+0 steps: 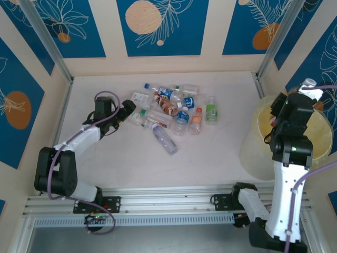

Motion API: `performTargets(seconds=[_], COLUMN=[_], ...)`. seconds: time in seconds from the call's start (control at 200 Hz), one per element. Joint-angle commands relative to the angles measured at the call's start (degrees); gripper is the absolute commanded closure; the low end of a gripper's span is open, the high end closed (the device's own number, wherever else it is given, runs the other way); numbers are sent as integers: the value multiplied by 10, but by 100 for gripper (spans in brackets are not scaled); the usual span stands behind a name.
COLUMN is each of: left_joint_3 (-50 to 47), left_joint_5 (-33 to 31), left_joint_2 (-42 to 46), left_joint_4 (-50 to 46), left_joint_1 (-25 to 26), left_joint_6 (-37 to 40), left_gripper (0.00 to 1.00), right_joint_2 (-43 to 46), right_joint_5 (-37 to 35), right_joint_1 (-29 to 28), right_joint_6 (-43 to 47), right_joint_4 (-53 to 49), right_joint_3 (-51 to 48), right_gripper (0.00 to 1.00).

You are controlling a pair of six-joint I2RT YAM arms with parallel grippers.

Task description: Put the plastic bottles in the bin

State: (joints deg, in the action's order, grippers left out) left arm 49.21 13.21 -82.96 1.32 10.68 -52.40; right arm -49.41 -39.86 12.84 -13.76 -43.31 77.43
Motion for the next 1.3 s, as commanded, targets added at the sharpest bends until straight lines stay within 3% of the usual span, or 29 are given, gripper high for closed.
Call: performTargets(seconds=[0.0,0.195,0.58,0.875,1.065,1.295], left_joint_3=[15,48,64,57,55,56], left_joint_5=[-1,-26,-12,-29,-36,-40], left_joint_2=[4,-8,-36,-29,-26,-26], left_joint_4=[-4,-56,-80,-87,-93,-97], left_joint_1=[7,23,26,26,26,26], left_joint_6=[18,42,38,47,48,51], left_gripper=[0,0,0,0,0,0], right_joint_2=[-5,9,4,-12,1,7], right_joint_5=[-10,25,-45,-30,-54,-61], right_joint_1=[70,193,204,196,176,168], right_joint_6=[-18,-45,-125,-149,-147,-151], right_joint_4=[-15,-18,30,18,11,9], right_joint_3=[-38,-108,-214,-229,-208,-207], right_gripper=[100,99,87,53,22,10])
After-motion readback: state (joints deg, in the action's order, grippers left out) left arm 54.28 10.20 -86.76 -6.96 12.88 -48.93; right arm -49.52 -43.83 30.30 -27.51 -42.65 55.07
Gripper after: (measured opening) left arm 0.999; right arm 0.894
